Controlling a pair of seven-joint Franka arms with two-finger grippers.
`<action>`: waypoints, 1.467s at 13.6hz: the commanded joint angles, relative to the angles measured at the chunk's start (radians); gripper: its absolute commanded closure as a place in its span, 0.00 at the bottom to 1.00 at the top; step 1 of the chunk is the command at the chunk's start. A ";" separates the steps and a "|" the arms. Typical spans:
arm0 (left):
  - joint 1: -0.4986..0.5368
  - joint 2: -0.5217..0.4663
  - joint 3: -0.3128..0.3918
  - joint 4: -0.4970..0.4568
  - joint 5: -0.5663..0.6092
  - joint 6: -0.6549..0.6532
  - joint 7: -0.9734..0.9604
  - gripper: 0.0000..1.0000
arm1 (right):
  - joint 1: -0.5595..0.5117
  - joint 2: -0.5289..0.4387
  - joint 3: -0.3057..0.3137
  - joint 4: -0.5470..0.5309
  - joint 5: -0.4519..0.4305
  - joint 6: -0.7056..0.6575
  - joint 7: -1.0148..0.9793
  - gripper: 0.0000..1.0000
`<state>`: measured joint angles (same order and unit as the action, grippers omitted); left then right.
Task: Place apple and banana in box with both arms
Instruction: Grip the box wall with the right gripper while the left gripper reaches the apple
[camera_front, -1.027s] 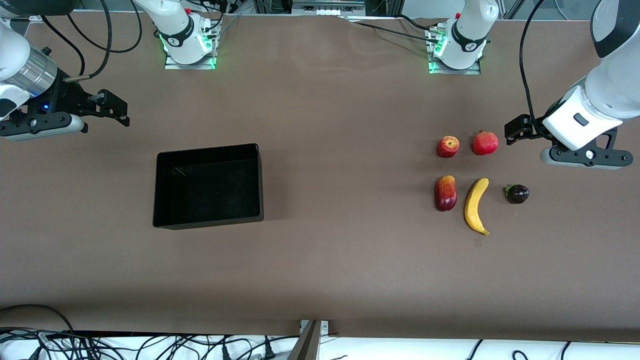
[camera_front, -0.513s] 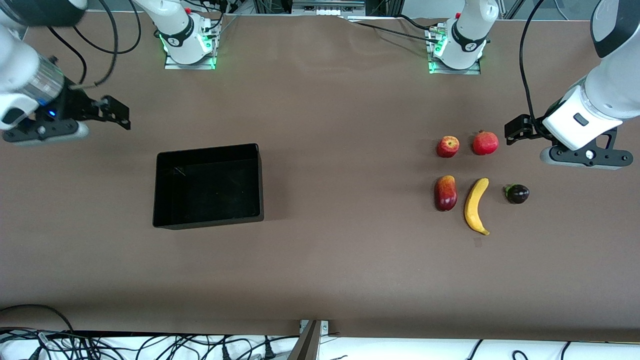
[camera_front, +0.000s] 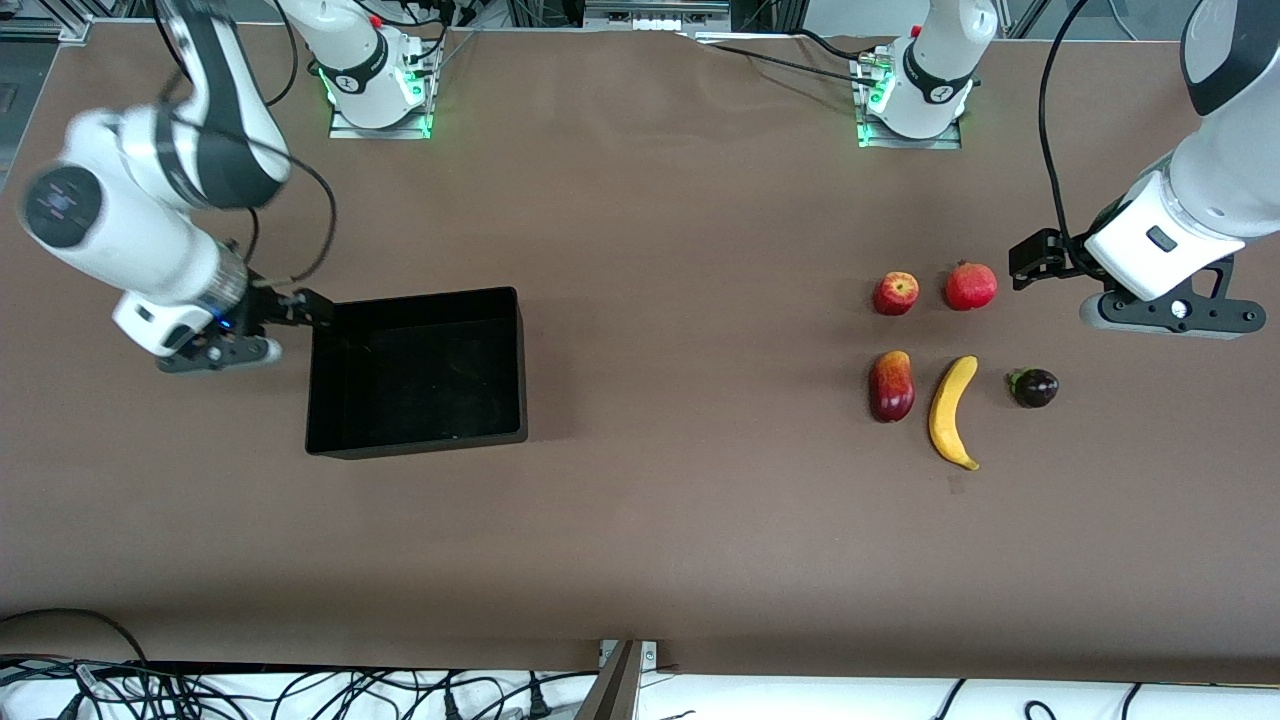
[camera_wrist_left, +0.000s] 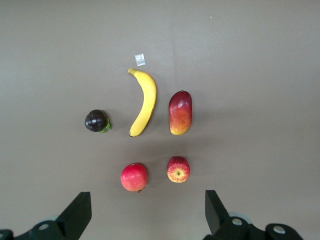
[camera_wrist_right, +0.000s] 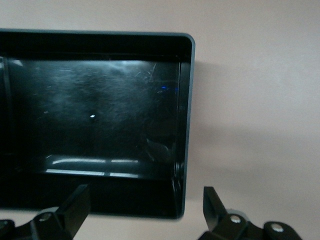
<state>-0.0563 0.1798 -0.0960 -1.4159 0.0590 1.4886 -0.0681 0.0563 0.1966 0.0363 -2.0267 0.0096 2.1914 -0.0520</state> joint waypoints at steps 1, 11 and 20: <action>-0.002 -0.006 -0.004 0.000 0.008 -0.008 0.010 0.00 | -0.016 0.047 -0.007 -0.074 -0.016 0.155 -0.022 0.00; -0.017 0.053 -0.004 -0.012 0.012 -0.060 0.005 0.00 | -0.024 0.153 -0.052 -0.165 -0.011 0.346 -0.062 0.57; -0.013 -0.020 -0.030 -0.551 0.008 0.256 -0.004 0.00 | -0.021 0.135 0.005 -0.075 -0.002 0.268 -0.083 1.00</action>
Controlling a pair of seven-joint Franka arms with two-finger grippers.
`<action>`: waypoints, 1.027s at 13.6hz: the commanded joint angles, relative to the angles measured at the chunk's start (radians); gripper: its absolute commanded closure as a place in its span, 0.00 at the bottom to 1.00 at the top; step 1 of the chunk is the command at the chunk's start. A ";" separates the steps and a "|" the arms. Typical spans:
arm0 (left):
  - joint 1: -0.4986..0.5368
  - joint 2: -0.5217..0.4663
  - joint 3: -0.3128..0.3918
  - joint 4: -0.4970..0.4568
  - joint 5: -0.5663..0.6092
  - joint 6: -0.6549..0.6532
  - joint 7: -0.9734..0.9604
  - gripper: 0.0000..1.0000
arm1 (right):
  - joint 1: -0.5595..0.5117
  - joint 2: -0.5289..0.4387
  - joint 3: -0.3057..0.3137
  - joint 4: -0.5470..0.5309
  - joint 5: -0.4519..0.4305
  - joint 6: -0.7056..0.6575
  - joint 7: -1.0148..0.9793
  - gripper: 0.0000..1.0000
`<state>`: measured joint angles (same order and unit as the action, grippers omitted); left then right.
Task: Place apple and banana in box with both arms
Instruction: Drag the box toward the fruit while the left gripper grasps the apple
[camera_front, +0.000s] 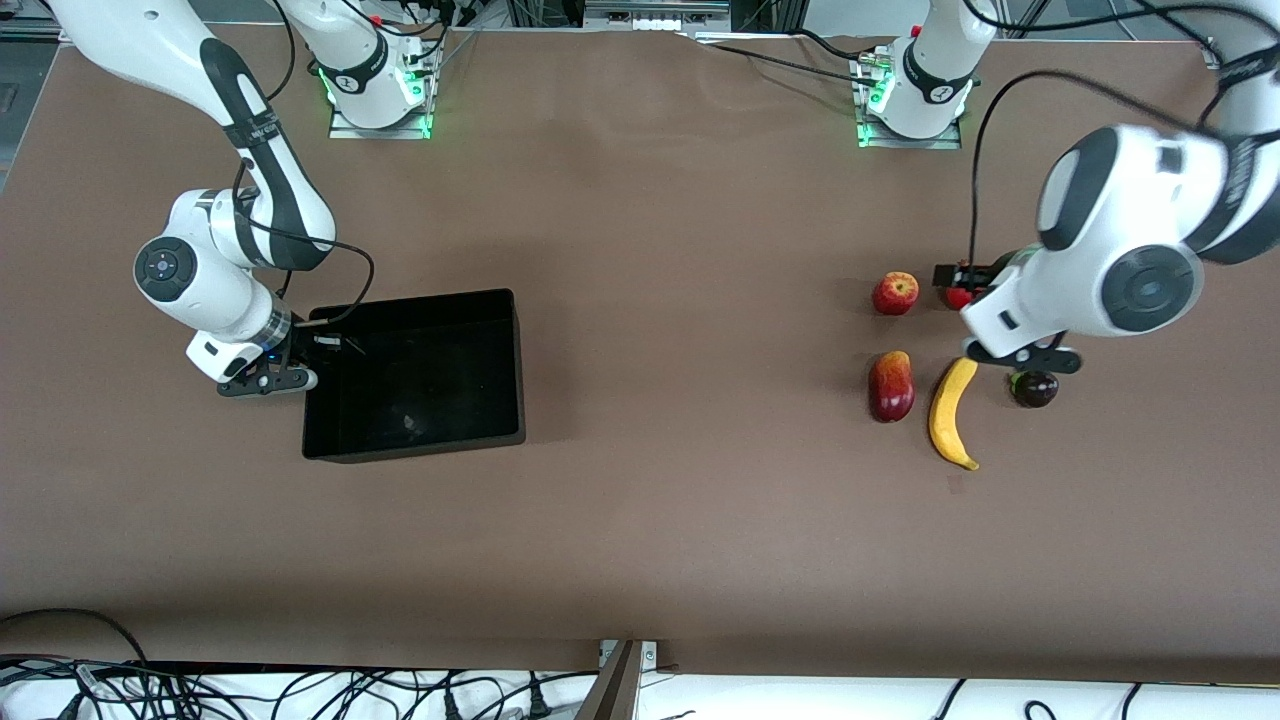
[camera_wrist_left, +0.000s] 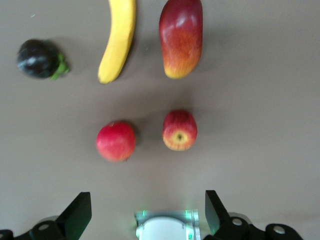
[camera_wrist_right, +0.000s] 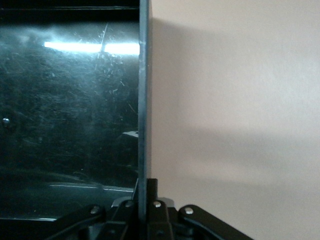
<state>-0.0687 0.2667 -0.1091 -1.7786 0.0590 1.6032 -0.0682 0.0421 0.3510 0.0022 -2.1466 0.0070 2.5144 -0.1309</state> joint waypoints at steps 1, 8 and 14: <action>0.000 -0.135 -0.018 -0.276 0.008 0.231 -0.007 0.00 | -0.005 -0.023 0.053 0.066 0.005 -0.074 -0.001 1.00; -0.003 -0.115 -0.047 -0.594 0.021 0.713 -0.087 0.00 | 0.171 -0.021 0.137 0.204 0.021 -0.178 0.299 1.00; 0.003 -0.029 -0.046 -0.677 0.025 0.911 -0.084 0.01 | 0.428 0.110 0.136 0.371 0.021 -0.172 0.695 1.00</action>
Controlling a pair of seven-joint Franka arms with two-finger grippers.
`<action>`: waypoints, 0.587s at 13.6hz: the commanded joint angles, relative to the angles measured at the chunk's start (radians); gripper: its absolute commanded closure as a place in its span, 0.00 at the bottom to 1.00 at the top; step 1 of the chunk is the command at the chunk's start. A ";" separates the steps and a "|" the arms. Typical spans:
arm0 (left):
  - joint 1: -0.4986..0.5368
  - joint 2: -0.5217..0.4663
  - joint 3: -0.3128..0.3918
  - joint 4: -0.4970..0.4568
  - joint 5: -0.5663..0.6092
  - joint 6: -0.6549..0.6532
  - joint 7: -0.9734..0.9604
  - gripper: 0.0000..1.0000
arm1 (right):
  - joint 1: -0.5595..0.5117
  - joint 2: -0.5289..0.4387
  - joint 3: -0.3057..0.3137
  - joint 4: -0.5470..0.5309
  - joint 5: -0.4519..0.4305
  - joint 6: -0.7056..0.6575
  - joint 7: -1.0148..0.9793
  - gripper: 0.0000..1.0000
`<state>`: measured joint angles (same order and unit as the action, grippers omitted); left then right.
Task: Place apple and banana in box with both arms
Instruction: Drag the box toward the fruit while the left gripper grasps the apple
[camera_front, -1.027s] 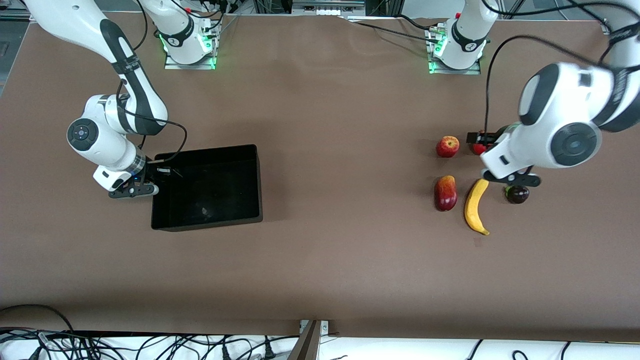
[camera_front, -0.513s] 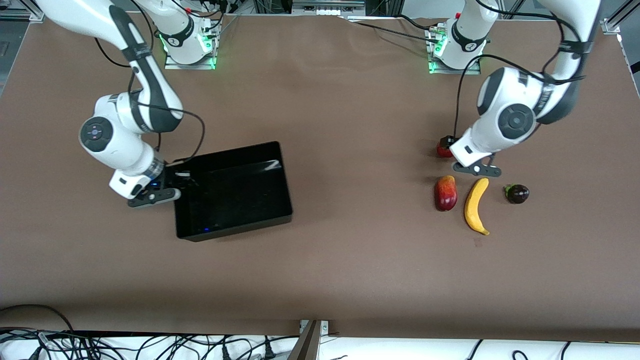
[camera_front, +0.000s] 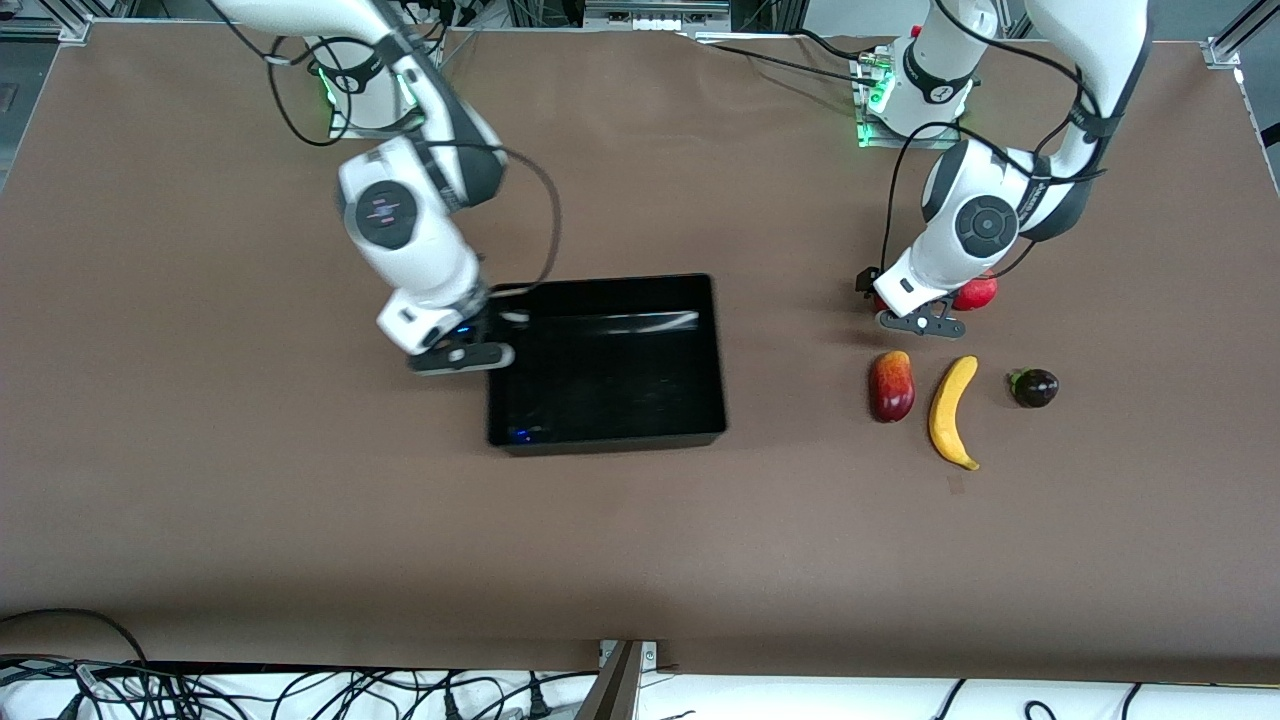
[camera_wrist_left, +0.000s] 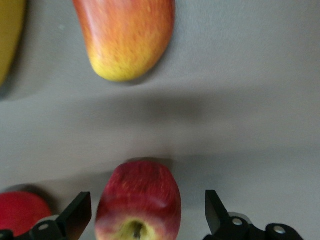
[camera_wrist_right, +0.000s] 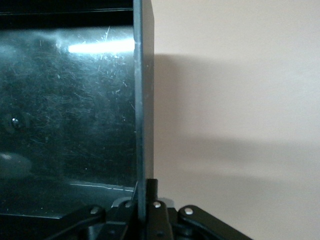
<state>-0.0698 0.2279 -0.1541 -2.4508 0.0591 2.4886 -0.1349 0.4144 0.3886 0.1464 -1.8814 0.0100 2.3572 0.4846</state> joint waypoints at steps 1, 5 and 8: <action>0.004 0.017 -0.001 -0.002 0.025 0.024 -0.006 0.16 | 0.088 0.107 -0.008 0.140 0.018 -0.013 0.122 1.00; 0.015 -0.036 0.005 0.074 0.025 -0.132 0.067 0.81 | 0.184 0.203 -0.011 0.211 0.013 0.023 0.225 1.00; 0.030 -0.021 0.010 0.382 0.025 -0.513 0.142 0.81 | 0.211 0.239 -0.013 0.212 0.013 0.086 0.253 1.00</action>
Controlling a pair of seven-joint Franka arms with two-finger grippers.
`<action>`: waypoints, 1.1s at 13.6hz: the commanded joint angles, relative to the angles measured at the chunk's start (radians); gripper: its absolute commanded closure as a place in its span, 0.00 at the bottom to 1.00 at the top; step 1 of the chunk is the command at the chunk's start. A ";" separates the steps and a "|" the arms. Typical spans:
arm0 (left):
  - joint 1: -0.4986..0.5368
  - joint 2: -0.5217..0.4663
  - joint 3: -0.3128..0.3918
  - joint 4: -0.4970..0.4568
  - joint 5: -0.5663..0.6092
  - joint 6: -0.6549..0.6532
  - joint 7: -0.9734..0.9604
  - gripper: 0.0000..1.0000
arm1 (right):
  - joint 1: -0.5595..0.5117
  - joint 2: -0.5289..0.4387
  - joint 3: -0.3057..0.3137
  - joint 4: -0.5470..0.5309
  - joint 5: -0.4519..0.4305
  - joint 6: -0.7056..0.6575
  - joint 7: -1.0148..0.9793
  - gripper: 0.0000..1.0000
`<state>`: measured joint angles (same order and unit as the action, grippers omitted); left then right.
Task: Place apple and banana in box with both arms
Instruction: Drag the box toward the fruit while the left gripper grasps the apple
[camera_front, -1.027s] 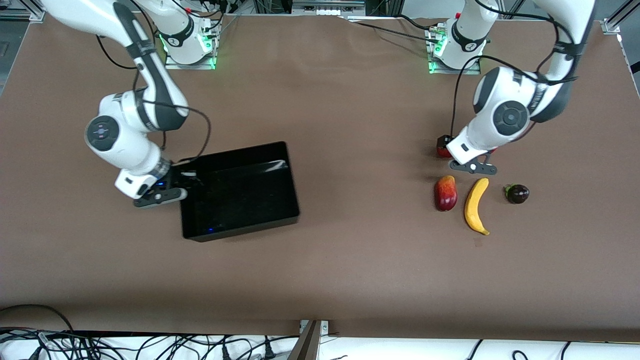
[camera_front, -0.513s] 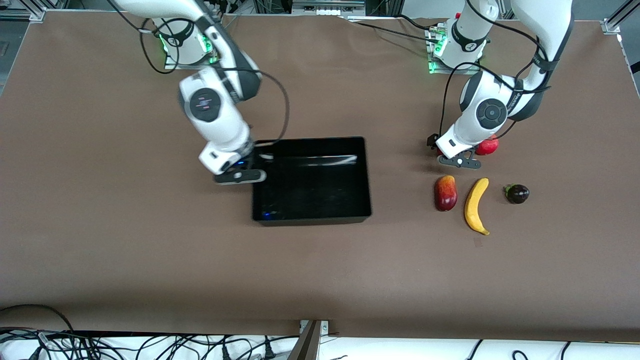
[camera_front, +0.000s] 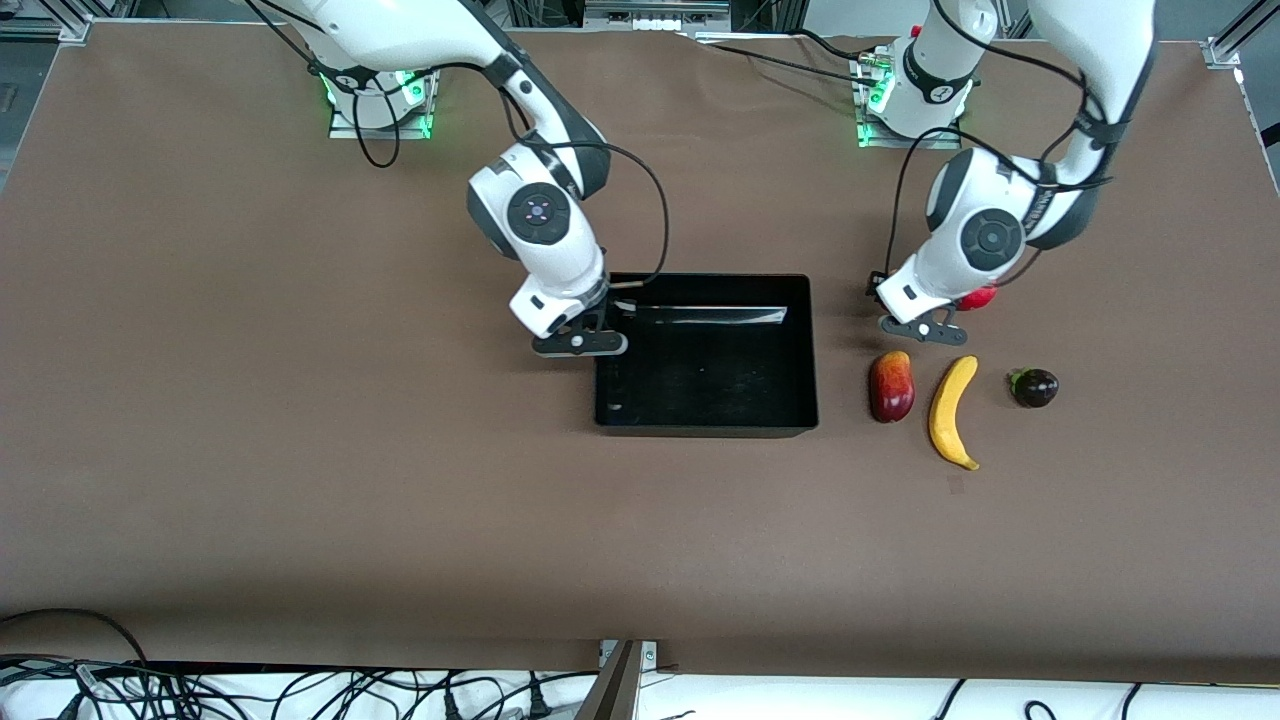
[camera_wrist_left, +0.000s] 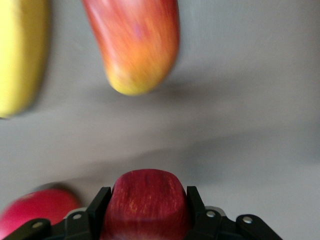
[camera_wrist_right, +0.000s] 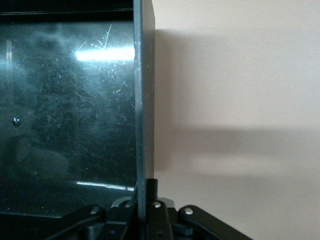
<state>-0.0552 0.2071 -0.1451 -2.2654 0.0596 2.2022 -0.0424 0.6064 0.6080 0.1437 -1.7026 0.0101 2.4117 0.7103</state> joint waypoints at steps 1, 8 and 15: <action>0.012 0.027 -0.002 0.308 0.025 -0.333 0.053 0.81 | 0.033 0.030 -0.010 0.034 0.011 0.043 0.052 1.00; -0.090 0.199 -0.025 0.624 0.006 -0.449 -0.078 0.80 | 0.072 0.064 -0.016 0.049 0.010 0.078 0.120 0.94; -0.166 0.284 -0.025 0.643 -0.081 -0.395 -0.146 0.80 | 0.055 -0.058 -0.099 0.105 -0.002 -0.107 0.068 0.00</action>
<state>-0.1843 0.4579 -0.1752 -1.6418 -0.0015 1.7939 -0.1540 0.6628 0.6268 0.0770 -1.6197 0.0092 2.4290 0.8073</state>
